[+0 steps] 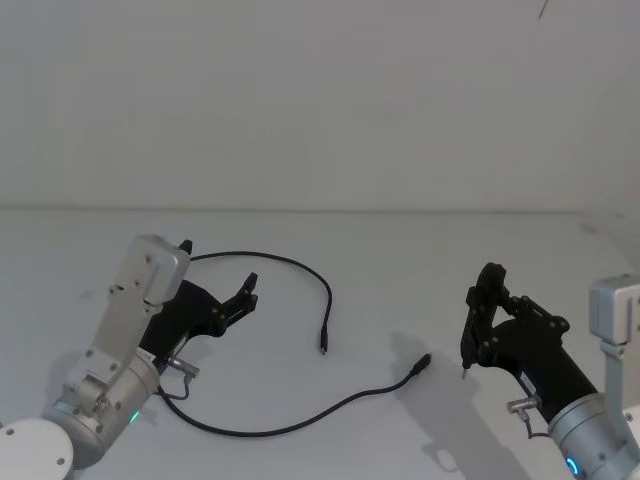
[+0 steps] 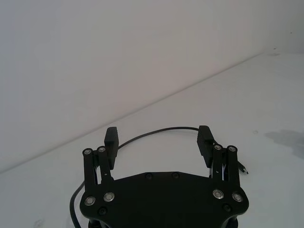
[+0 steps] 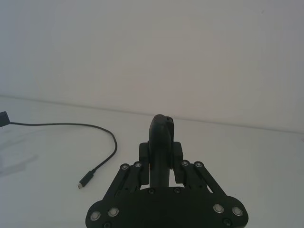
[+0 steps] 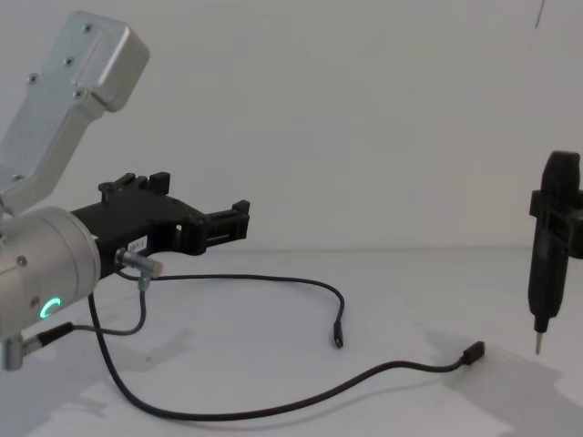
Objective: Pick up the data cable with the one hand.
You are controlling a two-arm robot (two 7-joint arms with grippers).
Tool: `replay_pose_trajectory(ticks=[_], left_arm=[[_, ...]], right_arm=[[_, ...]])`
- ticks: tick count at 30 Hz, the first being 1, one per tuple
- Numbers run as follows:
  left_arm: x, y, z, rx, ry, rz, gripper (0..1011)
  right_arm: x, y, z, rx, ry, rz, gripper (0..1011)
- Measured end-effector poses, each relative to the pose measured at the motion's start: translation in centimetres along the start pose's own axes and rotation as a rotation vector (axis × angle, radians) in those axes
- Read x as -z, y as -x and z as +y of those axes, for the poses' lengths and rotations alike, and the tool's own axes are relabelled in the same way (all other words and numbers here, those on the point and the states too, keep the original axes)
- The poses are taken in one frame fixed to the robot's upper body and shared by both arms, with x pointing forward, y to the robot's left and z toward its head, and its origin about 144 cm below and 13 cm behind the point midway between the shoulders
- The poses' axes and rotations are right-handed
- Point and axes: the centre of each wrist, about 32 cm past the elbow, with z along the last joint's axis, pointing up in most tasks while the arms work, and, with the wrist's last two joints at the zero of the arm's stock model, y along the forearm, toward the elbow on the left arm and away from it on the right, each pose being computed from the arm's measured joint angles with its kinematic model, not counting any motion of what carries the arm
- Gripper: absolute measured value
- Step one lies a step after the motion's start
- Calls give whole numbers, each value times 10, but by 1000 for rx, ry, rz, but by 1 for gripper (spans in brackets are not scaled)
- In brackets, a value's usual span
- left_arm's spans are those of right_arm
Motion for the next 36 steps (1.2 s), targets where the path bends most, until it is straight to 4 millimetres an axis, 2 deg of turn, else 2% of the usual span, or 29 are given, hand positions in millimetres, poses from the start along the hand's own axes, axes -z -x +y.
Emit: replay_pose_trajectory(ticks=[36], left_arm=[[0,0,0,1,-1,0,1001]], right_arm=[[0,0,0,0,0,0,279]])
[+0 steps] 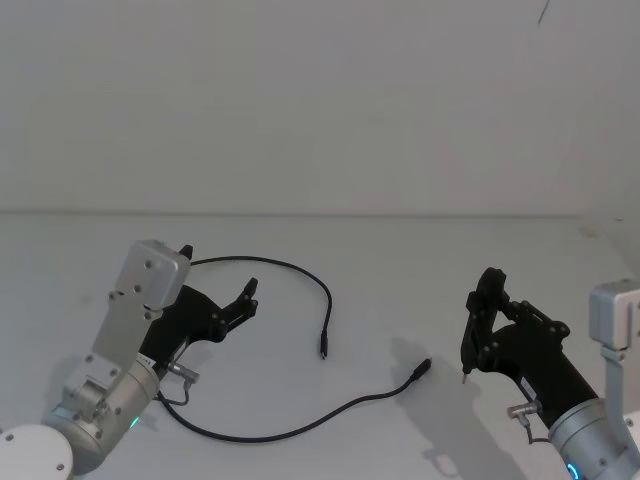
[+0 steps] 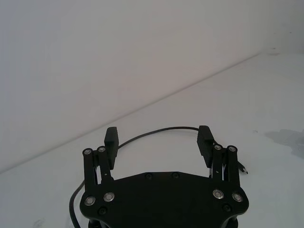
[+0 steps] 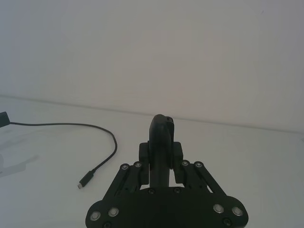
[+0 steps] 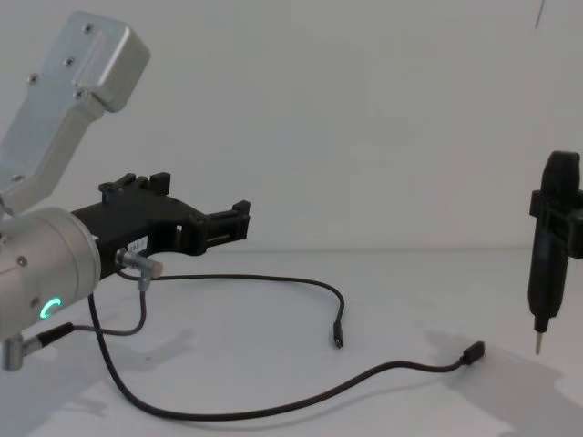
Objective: Pick up the data cable with the one hand.
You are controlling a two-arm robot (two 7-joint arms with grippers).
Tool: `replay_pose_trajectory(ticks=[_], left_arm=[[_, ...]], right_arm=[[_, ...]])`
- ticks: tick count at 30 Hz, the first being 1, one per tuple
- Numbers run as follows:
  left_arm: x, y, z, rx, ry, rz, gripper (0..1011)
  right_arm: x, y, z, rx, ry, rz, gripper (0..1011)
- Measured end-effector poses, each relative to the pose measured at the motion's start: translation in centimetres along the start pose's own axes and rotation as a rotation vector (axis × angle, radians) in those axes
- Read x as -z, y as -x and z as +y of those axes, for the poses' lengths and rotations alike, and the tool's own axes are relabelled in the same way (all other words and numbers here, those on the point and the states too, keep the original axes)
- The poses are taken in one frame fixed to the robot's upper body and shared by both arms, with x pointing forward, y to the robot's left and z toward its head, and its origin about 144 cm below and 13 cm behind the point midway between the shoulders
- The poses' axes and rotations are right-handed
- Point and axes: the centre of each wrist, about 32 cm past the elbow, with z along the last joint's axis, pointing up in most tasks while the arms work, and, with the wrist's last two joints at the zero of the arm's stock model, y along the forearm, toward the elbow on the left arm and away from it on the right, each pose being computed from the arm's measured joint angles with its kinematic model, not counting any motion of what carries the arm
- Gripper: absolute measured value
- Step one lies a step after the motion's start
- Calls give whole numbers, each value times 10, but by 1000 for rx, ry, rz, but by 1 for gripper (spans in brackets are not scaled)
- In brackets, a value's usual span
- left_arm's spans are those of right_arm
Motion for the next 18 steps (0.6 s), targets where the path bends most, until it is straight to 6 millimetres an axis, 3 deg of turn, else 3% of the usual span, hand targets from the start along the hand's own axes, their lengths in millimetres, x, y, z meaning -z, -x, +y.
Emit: replay_pose_trajectory(ticks=[18], left_arm=[[-10,-20,0,166,-50,0,1001]], right_arm=[[0,0,0,0,0,0,279]])
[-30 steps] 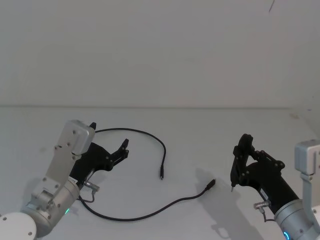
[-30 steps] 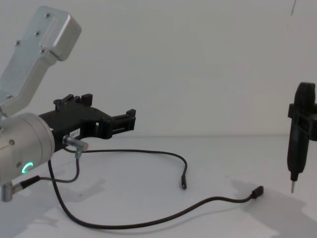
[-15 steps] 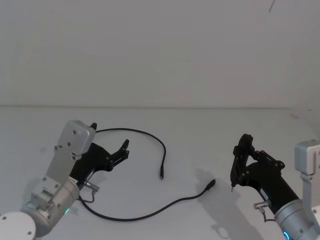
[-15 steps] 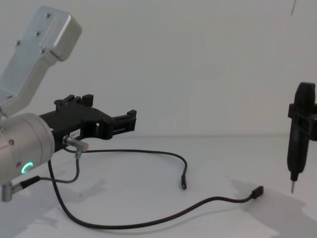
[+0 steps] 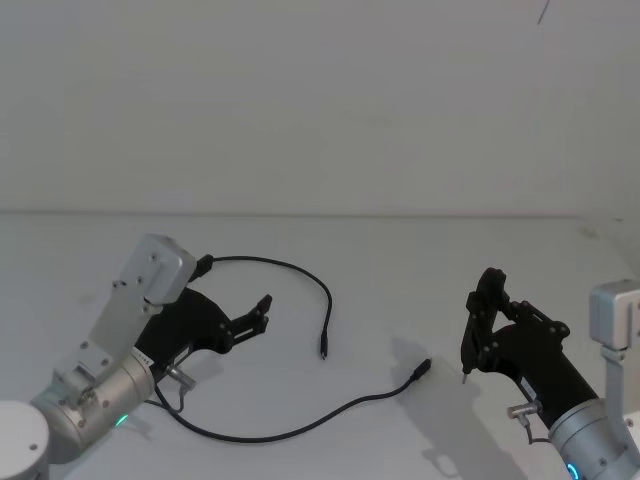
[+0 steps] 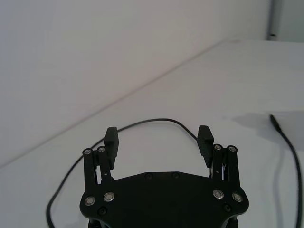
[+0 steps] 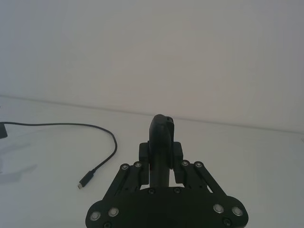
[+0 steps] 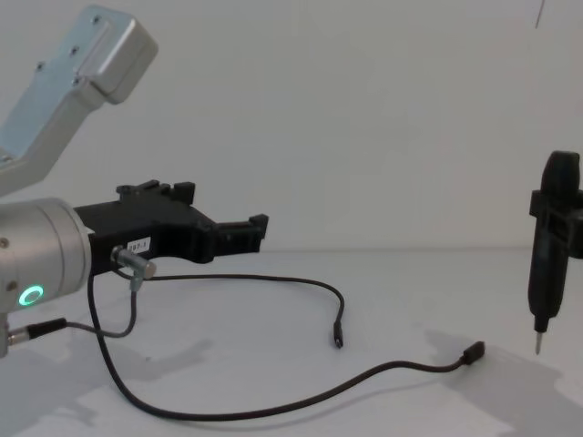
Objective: Pick up the data cable with the one hand.
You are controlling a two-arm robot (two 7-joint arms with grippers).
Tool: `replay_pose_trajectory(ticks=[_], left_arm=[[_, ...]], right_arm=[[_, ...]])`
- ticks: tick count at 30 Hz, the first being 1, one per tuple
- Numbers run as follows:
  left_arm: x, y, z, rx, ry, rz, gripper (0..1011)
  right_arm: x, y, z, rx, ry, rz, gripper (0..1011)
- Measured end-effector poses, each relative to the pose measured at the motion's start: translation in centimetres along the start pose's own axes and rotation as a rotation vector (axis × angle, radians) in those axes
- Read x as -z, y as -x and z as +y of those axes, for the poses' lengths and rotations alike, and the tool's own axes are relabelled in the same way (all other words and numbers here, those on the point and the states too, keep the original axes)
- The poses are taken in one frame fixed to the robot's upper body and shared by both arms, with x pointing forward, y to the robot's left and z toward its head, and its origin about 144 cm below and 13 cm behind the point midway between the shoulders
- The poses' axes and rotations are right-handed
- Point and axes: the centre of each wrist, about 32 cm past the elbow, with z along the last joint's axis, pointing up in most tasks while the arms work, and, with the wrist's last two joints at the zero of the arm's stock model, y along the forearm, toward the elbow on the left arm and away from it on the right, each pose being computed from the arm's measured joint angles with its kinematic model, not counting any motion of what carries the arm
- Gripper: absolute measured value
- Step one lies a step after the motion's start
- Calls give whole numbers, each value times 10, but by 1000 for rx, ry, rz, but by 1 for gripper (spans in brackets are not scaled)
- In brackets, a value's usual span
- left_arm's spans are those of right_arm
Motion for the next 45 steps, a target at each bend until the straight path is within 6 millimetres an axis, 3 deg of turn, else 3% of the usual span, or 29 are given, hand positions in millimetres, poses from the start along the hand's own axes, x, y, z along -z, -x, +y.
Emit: replay_pose_trajectory(ticks=[24,35,45], left_arm=[[-19,-26,-7,397,-111,1,1001],[-27,-27,-29,606,-183,6,1001],[-32,-13,-59,753,-249,26,1001]], right_arm=[[0,0,0,0,0,0,279],[0,0,0,0,0,0,279],[0,0,0,0,0,0,279]])
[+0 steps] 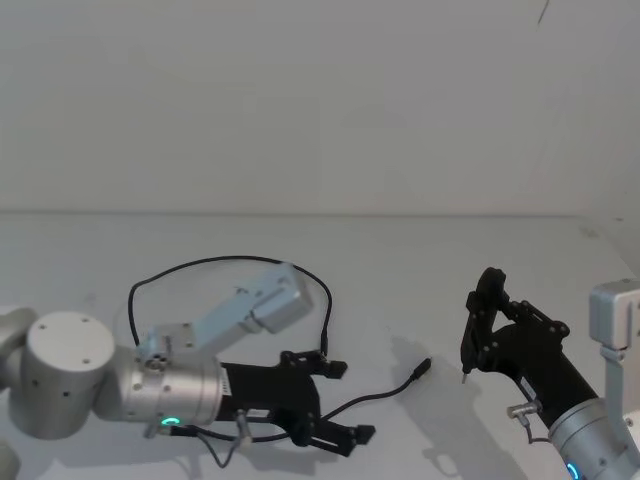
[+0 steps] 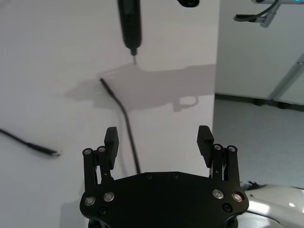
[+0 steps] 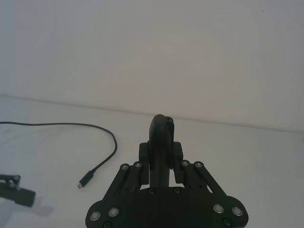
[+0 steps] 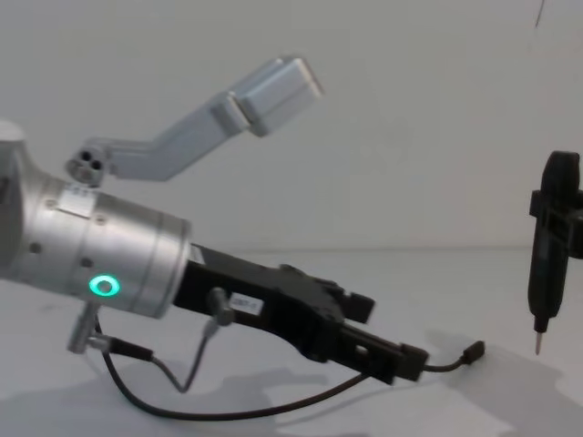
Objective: Pick up the data cable with the one hand.
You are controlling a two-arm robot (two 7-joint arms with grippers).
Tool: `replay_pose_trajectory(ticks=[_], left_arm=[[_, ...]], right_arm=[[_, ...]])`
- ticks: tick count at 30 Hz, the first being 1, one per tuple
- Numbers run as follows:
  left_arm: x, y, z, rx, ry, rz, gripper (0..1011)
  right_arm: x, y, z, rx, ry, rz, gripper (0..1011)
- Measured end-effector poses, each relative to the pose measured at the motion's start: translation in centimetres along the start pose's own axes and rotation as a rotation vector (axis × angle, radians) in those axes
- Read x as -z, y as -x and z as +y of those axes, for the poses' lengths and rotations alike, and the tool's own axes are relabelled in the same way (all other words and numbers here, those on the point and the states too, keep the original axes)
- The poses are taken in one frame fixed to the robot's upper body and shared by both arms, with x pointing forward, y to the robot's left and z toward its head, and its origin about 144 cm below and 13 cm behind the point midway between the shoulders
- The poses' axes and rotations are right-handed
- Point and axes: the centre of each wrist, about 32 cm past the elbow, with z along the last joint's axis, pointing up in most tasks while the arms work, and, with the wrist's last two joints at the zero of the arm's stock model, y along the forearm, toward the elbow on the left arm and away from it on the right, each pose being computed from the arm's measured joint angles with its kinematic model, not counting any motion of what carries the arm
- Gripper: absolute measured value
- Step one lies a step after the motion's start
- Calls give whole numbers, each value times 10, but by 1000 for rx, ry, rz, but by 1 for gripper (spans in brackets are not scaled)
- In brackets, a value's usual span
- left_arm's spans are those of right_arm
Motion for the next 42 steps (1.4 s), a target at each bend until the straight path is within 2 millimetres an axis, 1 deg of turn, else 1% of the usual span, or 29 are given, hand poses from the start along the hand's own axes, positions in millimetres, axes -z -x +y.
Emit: replay_pose_trajectory(ticks=[7,11,22,33,38,39,40,41,42], left_arm=[[-5,-2,-15,26,-34,24,1001],[-7,-1,-23,11,-61,38,1001],[-11,2,-37,-54,-124,57,1001],[-14,4,-46,-67,-164,65,1001],[-15,4,-49,-68,-174,66,926],[-15,4,-49,-68,-177,67,883],[-16,5,-50,-68,-178,67,883],[-16,5,-50,-68,-179,68,845],[-16,5,-50,-68,-180,68,828]], right_arm=[[0,0,0,0,0,0,279],[0,0,0,0,0,0,279],[0,0,0,0,0,0,279],[0,0,0,0,0,0,279],[0,0,0,0,0,0,279],[0,0,0,0,0,0,279],[0,0,0,0,0,0,279],[0,0,0,0,0,0,279],[0,0,0,0,0,0,279]])
